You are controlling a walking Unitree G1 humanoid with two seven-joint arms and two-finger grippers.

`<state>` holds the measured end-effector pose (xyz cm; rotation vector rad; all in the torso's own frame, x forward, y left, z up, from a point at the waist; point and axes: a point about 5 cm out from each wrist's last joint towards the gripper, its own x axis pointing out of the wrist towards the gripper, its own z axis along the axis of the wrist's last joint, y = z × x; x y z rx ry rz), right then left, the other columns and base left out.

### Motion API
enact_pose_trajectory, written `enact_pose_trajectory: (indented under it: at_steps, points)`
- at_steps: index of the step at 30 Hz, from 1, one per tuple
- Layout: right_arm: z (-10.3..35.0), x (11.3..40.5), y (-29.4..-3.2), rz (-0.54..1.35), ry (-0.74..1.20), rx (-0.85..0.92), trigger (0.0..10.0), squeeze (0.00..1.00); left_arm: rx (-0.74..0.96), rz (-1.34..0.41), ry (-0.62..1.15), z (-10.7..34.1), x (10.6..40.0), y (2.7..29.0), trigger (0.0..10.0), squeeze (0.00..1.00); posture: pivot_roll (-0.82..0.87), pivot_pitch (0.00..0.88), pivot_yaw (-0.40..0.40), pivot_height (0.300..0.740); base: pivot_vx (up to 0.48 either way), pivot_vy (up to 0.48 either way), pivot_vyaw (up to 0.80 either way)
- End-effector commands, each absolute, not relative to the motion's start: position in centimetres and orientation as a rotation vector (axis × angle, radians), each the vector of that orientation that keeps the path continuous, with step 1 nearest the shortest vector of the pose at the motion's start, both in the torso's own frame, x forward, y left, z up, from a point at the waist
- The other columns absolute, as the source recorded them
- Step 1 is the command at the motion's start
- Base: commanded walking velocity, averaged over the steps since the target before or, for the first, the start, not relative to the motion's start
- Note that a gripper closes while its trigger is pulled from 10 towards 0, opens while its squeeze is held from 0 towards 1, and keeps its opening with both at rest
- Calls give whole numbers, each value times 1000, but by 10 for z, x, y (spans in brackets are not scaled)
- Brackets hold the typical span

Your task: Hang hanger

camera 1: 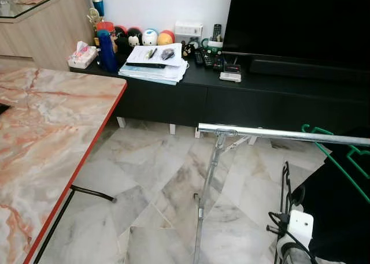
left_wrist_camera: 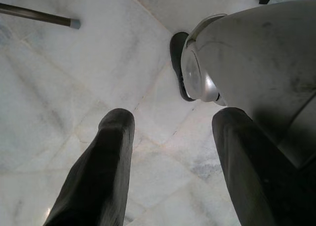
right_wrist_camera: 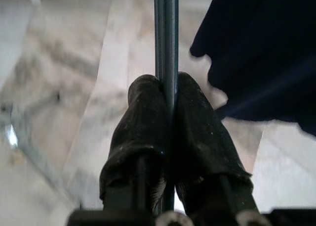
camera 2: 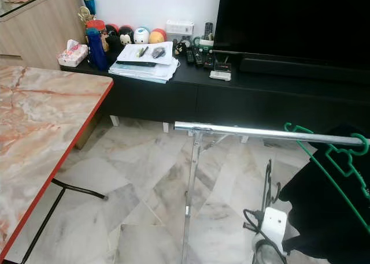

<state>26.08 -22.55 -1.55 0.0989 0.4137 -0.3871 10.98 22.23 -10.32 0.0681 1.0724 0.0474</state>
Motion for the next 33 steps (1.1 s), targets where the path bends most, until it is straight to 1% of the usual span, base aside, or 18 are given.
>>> enact_pose_trajectory:
  at_steps: [1,6,12,23,33]
  points:
    - [2,274,-230,-407,317,80,10000,0,69,40,1094,-106,104,217,10000,0,37,123,-55,740,0,0,0]
    - [22,289,-226,-413,199,51,10000,0,70,28,1078,-106,113,208,10000,0,38,120,-54,740,0,0,0]
    - [38,300,-214,-388,106,32,10000,0,75,27,1065,-103,120,210,10000,0,39,115,-52,740,0,0,0]
    - [49,311,-208,-333,79,20,10000,0,73,38,1067,-103,119,214,10000,0,42,138,-53,740,0,0,0]
    - [57,321,-207,-294,83,16,10000,0,66,28,1072,-104,120,209,10000,0,48,144,-54,740,0,0,0]
